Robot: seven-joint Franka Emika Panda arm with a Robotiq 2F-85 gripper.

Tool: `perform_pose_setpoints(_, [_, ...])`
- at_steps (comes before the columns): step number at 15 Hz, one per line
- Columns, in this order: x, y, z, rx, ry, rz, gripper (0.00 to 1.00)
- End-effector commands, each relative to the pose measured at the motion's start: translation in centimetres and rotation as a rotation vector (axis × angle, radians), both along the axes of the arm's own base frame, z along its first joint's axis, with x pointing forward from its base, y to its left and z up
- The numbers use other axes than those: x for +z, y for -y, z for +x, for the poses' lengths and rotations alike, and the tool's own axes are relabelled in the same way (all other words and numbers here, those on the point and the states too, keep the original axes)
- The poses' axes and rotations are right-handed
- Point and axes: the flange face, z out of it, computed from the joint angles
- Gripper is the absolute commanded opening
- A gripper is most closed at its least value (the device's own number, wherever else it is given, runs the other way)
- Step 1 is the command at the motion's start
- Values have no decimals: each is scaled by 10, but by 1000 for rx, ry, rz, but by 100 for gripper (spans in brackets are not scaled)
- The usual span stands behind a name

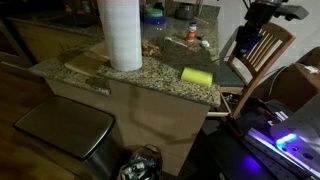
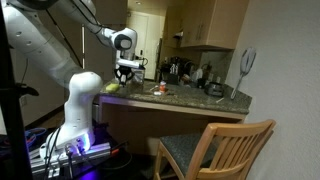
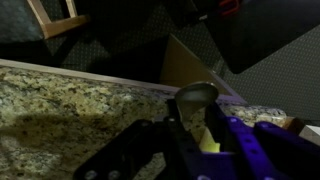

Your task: Move the silver spoon forwards

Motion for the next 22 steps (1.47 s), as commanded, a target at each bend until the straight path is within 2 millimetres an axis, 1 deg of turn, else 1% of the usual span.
perform_pose_setpoints(1, [-6, -4, -1, 38, -10, 6, 8])
perform_pose_setpoints(5, [-6, -9, -2, 54, 24, 17, 8])
perform_pose_setpoints(8, [-5, -10, 0, 20, 75, 17, 8])
perform_pose_setpoints(9, [4, -13, 11, -12, 109, 42, 8])
perform_pose_setpoints(10, [3, -42, 44, -66, 146, 106, 8])
perform_pose_setpoints(11, [12, -46, 55, -96, 203, 137, 8])
perform_pose_setpoints(13, [28, -65, 84, -143, 333, 205, 8])
perform_pose_setpoints(15, [32, -91, 116, -153, 445, 242, 8])
perform_pose_setpoints(16, [36, -68, 81, -135, 403, 213, 33])
perform_pose_setpoints(18, [33, -86, 104, -143, 438, 228, 33])
perform_pose_setpoints(19, [31, -90, 110, -143, 438, 227, 8])
perform_pose_setpoints(22, [12, -74, 105, -156, 363, 167, 8])
